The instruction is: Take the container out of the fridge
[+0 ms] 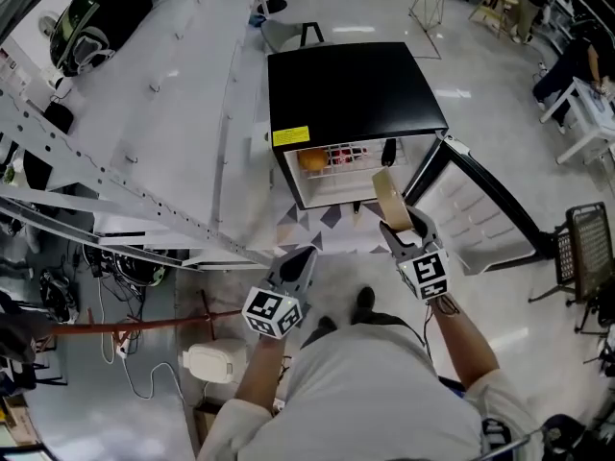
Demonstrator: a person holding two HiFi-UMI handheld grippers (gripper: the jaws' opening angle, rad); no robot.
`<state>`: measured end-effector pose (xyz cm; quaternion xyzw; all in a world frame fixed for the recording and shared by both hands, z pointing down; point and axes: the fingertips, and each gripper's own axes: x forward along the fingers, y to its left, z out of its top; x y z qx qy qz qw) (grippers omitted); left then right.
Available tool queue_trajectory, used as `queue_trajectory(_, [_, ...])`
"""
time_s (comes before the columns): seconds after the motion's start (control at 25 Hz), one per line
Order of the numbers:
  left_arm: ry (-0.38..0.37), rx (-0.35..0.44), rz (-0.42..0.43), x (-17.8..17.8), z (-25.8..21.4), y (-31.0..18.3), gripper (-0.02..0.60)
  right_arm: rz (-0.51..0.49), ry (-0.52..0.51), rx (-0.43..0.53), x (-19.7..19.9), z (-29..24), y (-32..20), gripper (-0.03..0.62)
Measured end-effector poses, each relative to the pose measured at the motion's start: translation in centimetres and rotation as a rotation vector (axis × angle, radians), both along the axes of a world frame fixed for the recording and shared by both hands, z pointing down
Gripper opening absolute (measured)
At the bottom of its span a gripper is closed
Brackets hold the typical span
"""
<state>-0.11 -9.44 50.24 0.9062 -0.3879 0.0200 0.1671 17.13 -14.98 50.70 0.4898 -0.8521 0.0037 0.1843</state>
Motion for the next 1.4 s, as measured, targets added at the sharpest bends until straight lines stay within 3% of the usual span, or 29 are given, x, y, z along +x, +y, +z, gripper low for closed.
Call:
queue_trajectory(0.28, [0.023, -0.016, 0.075, -1.0, 0.3, 3.1, 0.002, 0.074, -0.11, -0.027, -0.2, -1.5, 4.7, 0.241])
queue_trajectory(0.68, [0.038, 0.013, 0.146, 0.0, -1.1, 5.6, 0.002, 0.141, -0.182, -0.007, 1.5, -3.9, 9.8, 0.241])
queue_trajectory(1.4, [0.025, 0.05, 0.011, 2.7, -4.6, 6.0, 0.002, 0.076, -0.254, 0.011, 8.2, -6.8, 10.4, 0.241])
